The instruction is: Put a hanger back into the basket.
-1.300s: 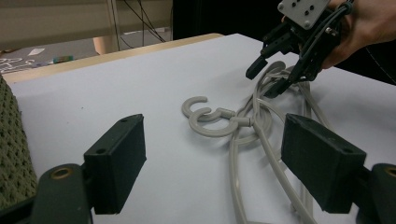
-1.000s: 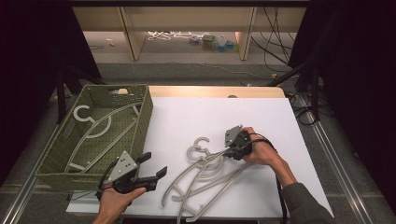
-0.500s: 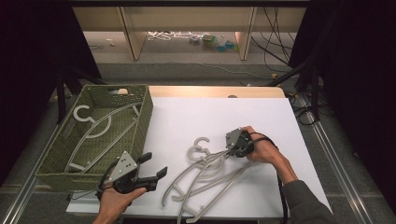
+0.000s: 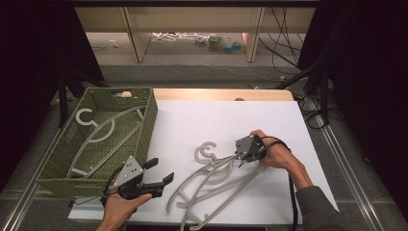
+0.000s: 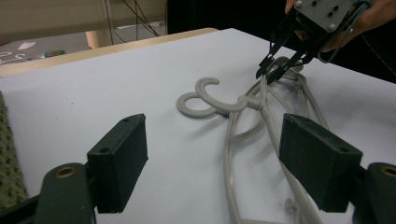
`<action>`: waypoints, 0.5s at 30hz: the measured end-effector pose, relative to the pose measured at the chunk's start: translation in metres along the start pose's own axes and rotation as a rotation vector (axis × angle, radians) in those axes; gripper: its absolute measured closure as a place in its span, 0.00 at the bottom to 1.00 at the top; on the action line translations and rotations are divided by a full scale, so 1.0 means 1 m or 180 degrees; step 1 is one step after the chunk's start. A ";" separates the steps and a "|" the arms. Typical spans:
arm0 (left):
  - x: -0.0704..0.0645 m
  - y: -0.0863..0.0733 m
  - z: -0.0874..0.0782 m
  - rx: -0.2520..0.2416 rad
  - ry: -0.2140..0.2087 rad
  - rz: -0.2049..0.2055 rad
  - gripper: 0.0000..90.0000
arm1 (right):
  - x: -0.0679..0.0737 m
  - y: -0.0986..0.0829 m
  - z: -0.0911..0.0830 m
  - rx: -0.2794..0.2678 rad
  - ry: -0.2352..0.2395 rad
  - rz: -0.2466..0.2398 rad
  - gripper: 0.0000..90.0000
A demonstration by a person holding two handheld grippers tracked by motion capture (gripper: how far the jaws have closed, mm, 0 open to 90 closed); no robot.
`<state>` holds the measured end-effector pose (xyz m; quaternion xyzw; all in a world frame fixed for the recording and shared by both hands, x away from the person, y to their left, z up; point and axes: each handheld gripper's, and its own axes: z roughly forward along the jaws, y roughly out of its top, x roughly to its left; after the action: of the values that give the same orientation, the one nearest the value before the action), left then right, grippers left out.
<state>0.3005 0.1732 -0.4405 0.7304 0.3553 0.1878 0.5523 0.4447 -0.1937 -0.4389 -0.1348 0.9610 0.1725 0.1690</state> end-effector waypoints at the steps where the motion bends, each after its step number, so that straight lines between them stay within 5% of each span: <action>1: -0.002 0.000 0.002 0.0022 -0.0038 -0.0019 0.26 | 0.000 0.000 -0.002 0.0002 -0.0037 -0.0048 0.88; 15: -0.022 0.007 0.035 0.0373 -0.0502 0.0058 0.29 | 0.002 0.003 -0.024 -0.0180 -0.0084 -0.0187 0.91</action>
<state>0.3112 0.1327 -0.4424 0.7772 0.3144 0.1136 0.5331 0.4354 -0.2001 -0.4177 -0.1654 0.9491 0.1963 0.1828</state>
